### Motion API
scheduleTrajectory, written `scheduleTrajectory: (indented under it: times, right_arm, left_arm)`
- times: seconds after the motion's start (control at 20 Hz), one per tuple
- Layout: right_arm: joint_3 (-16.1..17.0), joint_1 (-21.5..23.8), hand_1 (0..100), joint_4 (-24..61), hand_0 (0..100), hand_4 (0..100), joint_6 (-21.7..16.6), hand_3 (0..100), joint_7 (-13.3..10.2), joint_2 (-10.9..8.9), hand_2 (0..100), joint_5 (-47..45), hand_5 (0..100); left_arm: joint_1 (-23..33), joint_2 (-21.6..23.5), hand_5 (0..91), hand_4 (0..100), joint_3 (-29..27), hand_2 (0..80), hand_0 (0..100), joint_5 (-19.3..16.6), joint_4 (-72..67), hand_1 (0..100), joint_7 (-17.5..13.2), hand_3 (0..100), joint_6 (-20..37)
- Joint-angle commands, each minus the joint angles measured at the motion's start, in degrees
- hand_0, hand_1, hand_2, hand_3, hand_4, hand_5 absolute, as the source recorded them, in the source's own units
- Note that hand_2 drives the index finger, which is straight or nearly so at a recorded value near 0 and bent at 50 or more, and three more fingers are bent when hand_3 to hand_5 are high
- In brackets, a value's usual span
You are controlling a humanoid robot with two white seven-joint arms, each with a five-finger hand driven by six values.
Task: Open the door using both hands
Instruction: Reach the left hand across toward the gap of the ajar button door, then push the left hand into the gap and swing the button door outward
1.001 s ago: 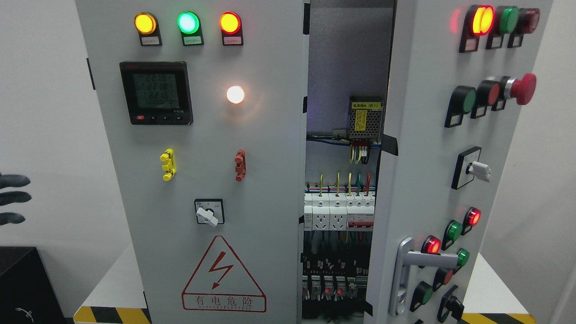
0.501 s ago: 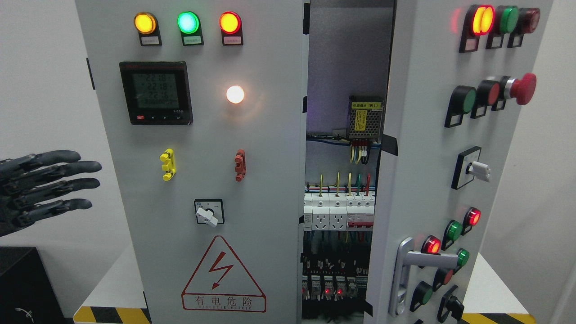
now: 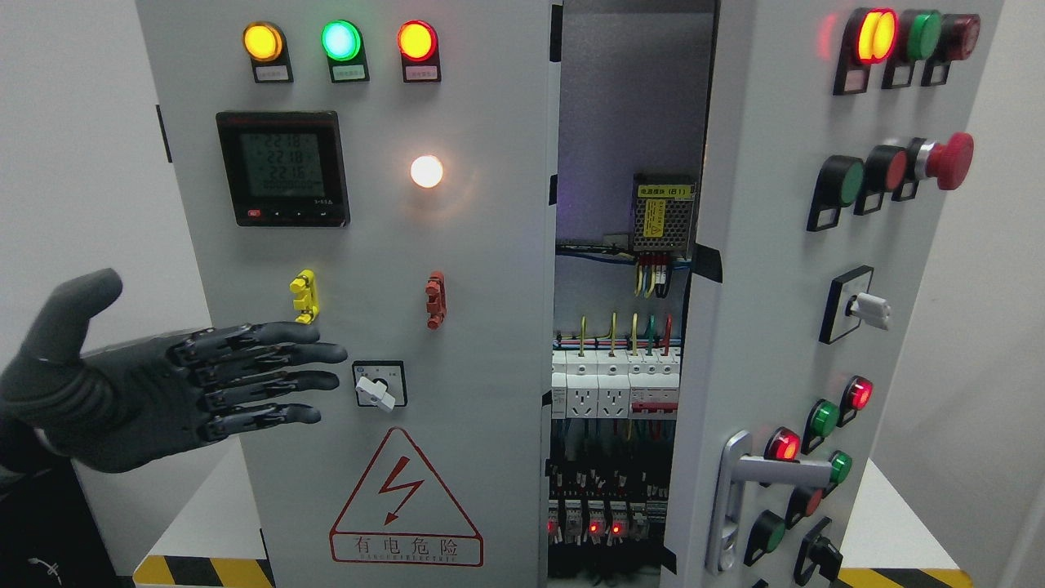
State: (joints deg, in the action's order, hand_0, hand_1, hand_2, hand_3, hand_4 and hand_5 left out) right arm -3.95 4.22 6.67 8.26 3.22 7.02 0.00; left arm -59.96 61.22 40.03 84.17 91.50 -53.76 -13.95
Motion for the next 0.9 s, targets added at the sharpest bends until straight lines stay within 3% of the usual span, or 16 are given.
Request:
scheduleTrajectory:
  times: [0.0, 0.2, 0.35, 0.85]
  right_arm:
    - [0.0, 0.0, 0, 0.0, 0, 0, 0.0, 0, -0.1, -0.07, 0, -0.2, 0]
    - [0.0, 0.0, 0, 0.0, 0, 0, 0.0, 0, -0.1, 0.01, 0, -0.2, 0]
    - [0.0, 0.0, 0, 0.0, 0, 0, 0.0, 0, -0.1, 0.01, 0, -0.2, 0]
    - [0.0, 0.0, 0, 0.0, 0, 0, 0.0, 0, -0.1, 0.01, 0, -0.2, 0]
  left_arm:
    - [-11.8, -14.6, 0.0, 0, 19.4, 0.0, 0, 0.9, -1.6, 0, 3.9, 0, -0.2]
    - [-15.7, -24.3, 0.0, 0, 19.6, 0.0, 0, 1.2, -4.6, 0, 9.5, 0, -1.2]
    - [-16.8, -32.9, 0.0, 0, 18.7, 0.0, 0, 0.4, -8.1, 0, 10.4, 0, -4.7]
    - [-19.2, -41.9, 0.0, 0, 14.3, 0.0, 0, -0.1, -11.3, 0, 10.5, 0, -4.9]
